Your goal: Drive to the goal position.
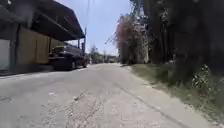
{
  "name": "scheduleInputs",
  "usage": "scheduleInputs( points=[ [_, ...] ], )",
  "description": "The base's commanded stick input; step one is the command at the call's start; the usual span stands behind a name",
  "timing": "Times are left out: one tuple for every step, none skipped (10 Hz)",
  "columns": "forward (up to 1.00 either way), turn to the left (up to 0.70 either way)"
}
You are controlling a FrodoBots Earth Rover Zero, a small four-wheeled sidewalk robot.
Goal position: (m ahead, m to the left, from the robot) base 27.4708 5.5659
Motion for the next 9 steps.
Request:
scheduleInputs(
  points=[
    [1.00, 0.00],
    [1.00, 0.00],
    [1.00, 0.00],
    [1.00, -0.15],
    [1.00, -0.35],
    [1.00, -0.40],
    [1.00, -0.40],
    [1.00, -0.40],
    [1.00, -0.40]
  ],
)
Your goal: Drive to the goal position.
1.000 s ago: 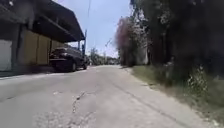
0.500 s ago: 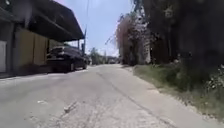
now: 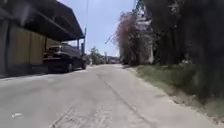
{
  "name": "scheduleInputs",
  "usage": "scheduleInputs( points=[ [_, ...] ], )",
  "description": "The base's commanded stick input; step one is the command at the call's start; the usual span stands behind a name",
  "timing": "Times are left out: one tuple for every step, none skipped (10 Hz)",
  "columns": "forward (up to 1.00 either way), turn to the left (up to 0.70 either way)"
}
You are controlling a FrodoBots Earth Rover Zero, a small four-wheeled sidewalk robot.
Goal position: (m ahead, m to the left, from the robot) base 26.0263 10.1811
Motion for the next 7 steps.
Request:
scheduleInputs(
  points=[
    [1.00, -0.40],
    [1.00, -0.15],
    [1.00, 0.00],
    [1.00, 0.00],
    [1.00, 0.00],
    [1.00, 0.00],
    [1.00, 0.00]
  ],
)
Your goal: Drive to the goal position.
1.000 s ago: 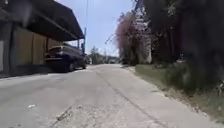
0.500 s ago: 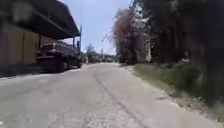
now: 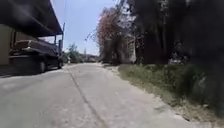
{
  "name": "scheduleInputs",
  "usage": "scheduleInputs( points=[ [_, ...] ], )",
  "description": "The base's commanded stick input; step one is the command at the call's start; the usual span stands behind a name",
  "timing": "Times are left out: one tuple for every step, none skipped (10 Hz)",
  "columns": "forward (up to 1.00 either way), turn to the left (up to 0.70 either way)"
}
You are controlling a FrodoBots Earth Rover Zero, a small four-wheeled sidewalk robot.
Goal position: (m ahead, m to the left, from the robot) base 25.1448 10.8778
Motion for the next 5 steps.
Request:
scheduleInputs(
  points=[
    [1.00, 0.00],
    [1.00, 0.00],
    [1.00, 0.00],
    [1.00, 0.00],
    [1.00, 0.00]
  ],
)
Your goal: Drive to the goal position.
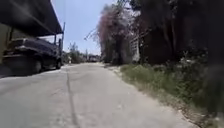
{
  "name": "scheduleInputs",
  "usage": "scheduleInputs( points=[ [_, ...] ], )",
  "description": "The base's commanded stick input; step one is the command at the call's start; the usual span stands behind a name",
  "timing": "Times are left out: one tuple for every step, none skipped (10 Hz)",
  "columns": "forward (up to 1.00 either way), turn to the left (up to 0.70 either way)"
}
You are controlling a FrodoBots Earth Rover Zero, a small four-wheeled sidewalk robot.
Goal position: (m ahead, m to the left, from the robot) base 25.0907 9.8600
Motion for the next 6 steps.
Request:
scheduleInputs(
  points=[
    [1.00, 0.00],
    [1.00, 0.00],
    [1.00, 0.00],
    [1.00, 0.00],
    [1.00, 0.00],
    [1.00, 0.00]
  ],
)
